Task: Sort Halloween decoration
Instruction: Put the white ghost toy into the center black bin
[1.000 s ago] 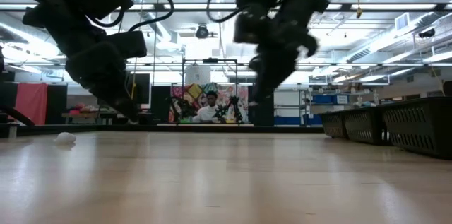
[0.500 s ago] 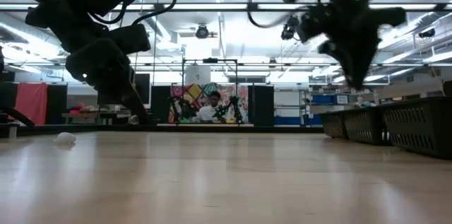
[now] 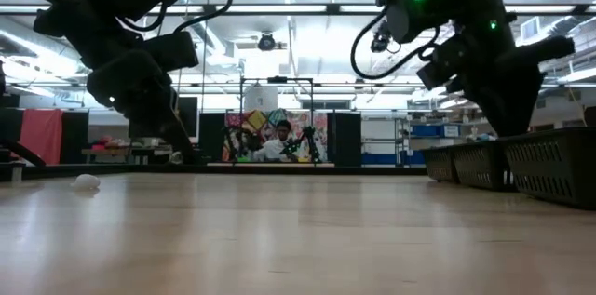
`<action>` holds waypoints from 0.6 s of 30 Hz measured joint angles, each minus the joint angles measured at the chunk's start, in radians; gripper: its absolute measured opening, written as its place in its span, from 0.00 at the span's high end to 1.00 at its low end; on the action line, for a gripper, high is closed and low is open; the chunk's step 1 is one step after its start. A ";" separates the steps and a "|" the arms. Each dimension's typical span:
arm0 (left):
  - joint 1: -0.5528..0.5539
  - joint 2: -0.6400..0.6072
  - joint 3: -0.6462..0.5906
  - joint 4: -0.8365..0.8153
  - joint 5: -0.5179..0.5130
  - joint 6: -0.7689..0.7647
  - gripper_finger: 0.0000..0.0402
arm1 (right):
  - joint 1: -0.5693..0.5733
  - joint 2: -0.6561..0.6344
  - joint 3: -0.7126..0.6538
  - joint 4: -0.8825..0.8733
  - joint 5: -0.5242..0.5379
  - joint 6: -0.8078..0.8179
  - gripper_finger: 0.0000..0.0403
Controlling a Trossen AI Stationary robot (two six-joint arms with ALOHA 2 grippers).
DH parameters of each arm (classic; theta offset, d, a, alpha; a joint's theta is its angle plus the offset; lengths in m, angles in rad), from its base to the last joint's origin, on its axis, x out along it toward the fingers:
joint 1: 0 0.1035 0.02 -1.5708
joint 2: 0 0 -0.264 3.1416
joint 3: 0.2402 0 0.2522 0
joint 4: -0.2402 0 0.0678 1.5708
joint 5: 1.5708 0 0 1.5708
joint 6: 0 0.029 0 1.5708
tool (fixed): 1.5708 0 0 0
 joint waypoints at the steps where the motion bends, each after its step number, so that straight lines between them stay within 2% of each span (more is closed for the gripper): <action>1: -0.002 -0.004 0.000 -0.001 0.000 -0.001 0.97 | -0.002 0.000 0.008 -0.017 -0.009 0.000 0.64; 6: -0.029 -0.026 0.060 -0.093 -0.001 -0.005 0.96 | -0.001 -0.008 0.089 -0.029 0.039 0.005 0.63; 10: -0.072 -0.031 0.132 -0.213 -0.012 -0.004 0.87 | 0.010 -0.025 0.155 0.035 0.098 -0.051 0.63; 13: -0.112 -0.031 0.146 -0.262 -0.031 -0.045 0.77 | 0.012 -0.047 0.166 0.161 0.119 -0.116 0.63; 18: -0.260 -0.030 0.080 -0.250 -0.090 -0.205 0.64 | 0.012 -0.060 0.126 0.514 0.112 -0.249 0.63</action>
